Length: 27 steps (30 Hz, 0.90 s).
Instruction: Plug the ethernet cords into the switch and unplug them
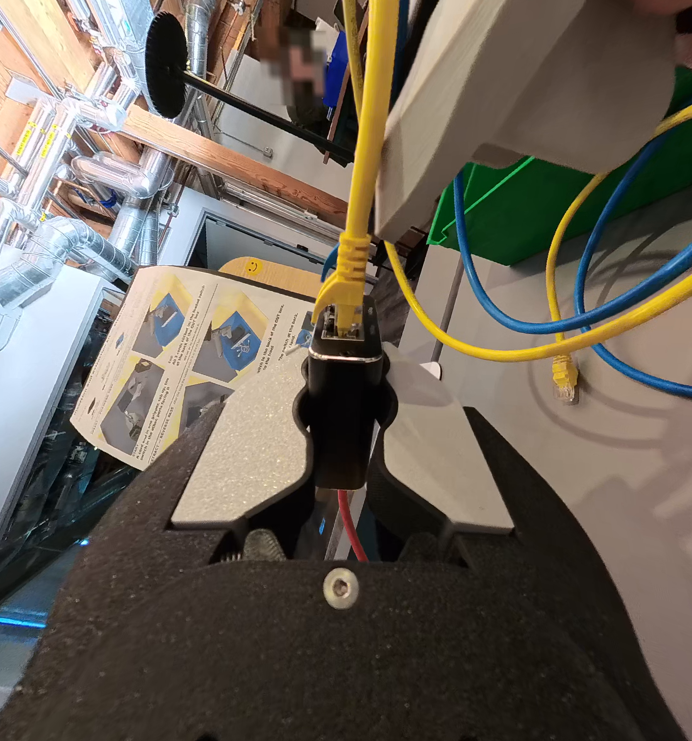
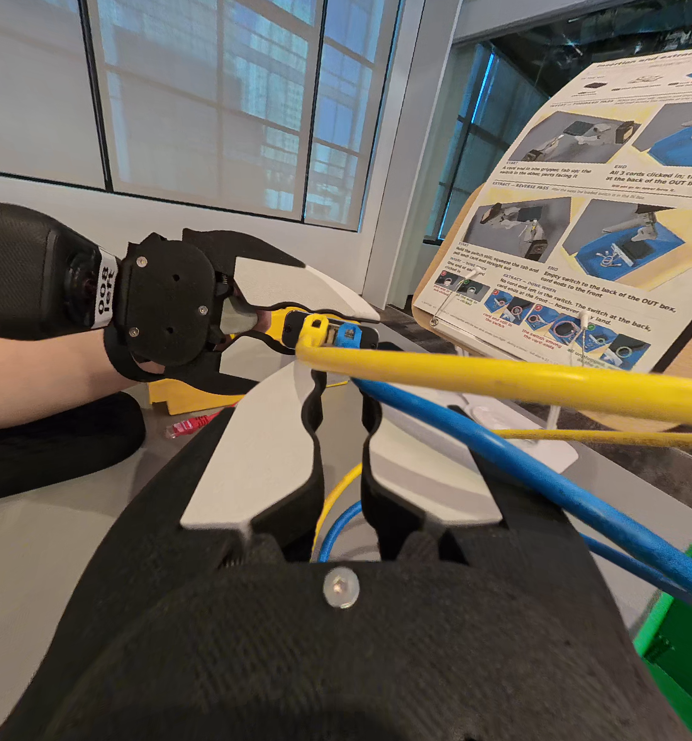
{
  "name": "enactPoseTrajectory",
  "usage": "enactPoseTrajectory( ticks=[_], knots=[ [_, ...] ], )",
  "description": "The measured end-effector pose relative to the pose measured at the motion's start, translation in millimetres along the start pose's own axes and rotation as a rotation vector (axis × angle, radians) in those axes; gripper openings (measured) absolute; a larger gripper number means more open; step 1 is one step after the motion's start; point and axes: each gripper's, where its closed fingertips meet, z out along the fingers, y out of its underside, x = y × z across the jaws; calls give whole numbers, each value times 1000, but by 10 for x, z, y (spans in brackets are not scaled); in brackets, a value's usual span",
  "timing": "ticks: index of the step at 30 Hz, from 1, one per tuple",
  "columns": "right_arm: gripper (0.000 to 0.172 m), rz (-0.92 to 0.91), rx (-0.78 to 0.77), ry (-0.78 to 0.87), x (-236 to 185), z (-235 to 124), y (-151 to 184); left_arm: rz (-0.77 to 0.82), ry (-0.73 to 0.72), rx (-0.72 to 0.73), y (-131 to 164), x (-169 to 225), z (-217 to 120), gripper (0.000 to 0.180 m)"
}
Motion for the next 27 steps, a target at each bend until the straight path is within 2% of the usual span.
enactPoseTrajectory(
  ticks=[18,27],
  knots=[
    [12,181,35,-39,5,21,-5,23,-14,17,-21,20,-23,26],
    [12,120,45,-38,-40,9,-24,107,-25,-21,-45,-16,-76,26]
  ],
)
